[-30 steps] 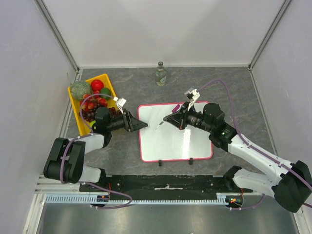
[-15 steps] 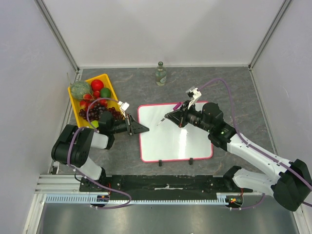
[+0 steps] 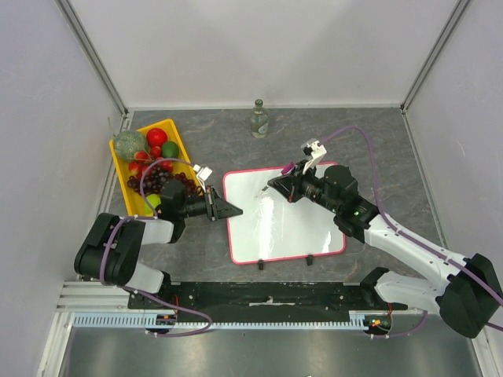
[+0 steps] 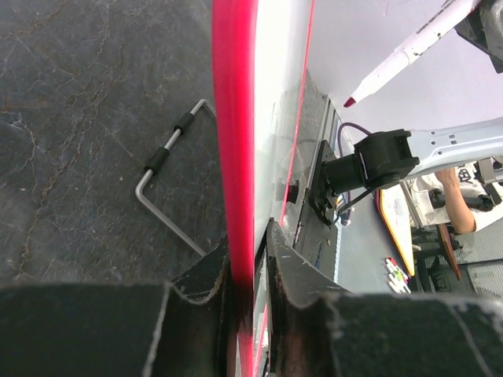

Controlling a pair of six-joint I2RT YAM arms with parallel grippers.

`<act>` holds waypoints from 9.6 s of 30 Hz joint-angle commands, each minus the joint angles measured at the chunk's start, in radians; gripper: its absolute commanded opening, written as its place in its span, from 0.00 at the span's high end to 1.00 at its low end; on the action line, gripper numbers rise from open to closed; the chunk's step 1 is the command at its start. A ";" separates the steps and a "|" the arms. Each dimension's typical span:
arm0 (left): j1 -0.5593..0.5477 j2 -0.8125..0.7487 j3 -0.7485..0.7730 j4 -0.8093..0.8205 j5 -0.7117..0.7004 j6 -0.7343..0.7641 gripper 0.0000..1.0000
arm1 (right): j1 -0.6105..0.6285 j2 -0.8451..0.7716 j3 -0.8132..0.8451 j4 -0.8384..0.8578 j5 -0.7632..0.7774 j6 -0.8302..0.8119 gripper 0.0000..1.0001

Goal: Write a sentence on the whiteboard
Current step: Hold the whiteboard at the center of the board, then write a sentence on the whiteboard.

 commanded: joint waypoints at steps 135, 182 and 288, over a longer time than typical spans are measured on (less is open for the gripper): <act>-0.020 -0.075 -0.069 -0.173 -0.082 0.133 0.98 | 0.219 0.178 0.065 0.219 0.393 -0.078 1.00; -0.020 -0.075 -0.066 -0.173 -0.082 0.136 0.98 | 0.133 0.135 0.098 0.207 0.293 -0.156 1.00; -0.020 -0.072 -0.065 -0.173 -0.078 0.138 0.98 | 0.132 0.112 -0.030 0.197 0.361 -0.092 1.00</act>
